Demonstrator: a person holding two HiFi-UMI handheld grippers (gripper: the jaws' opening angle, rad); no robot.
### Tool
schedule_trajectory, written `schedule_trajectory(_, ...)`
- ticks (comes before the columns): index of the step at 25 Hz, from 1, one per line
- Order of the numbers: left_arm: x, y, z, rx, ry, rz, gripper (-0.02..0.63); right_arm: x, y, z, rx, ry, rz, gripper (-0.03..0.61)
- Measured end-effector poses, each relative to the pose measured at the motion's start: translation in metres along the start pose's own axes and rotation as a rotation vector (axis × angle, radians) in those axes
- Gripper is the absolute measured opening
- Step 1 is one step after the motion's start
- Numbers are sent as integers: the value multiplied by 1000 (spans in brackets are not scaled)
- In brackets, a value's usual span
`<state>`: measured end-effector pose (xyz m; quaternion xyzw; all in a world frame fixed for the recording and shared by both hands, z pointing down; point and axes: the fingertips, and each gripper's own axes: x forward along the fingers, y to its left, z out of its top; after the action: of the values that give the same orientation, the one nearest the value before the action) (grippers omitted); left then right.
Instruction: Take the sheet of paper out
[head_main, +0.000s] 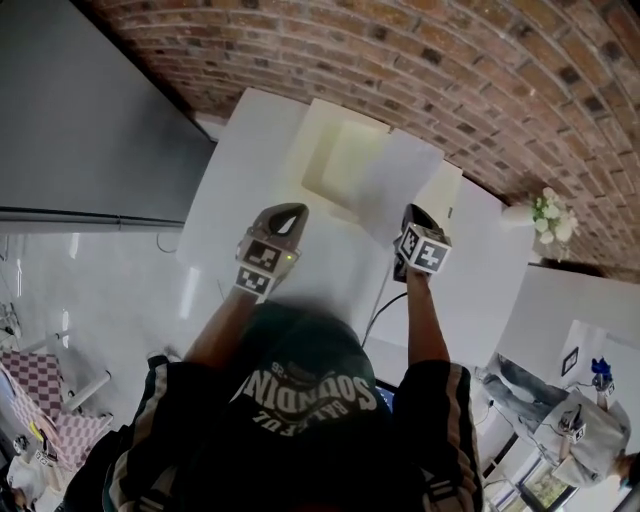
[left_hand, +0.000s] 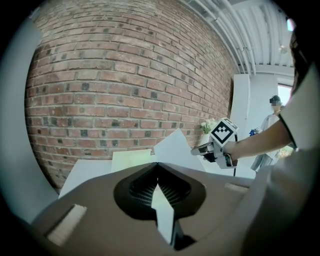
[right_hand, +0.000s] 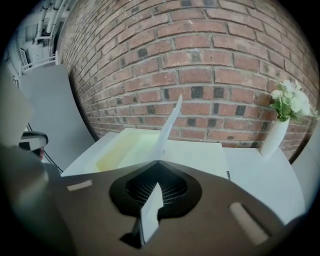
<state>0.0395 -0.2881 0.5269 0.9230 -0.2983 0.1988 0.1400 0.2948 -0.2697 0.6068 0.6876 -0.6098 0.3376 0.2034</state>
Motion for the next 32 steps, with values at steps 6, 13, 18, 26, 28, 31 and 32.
schedule_trajectory(6, -1, -6, 4, -3, -25, -21, 11, -38, 6, 10, 33, -87, -5, 0)
schedule_trajectory(13, 0, -11, 9, 27, -43, -47, 11, -89, 17, 28, 54, -204, 10, 0)
schedule_trajectory(18, -1, -8, 18, 45, -55, -46, 11, -118, 28, 44, 51, -279, 31, 0)
schedule_trajectory(26, -6, -9, 29, 44, -89, -45, 11, -146, 43, 59, 51, -365, 51, 0)
schedule_trajectory(28, -7, -8, 30, 47, -93, -47, 11, -148, 45, 59, 51, -369, 55, 0)
schedule_trajectory(31, -8, -4, 28, 60, -87, -48, 11, -146, 50, 58, 48, -369, 60, 0)
schedule_trajectory(32, -8, -3, 28, 60, -87, -47, 11, -146, 51, 57, 46, -367, 61, 0)
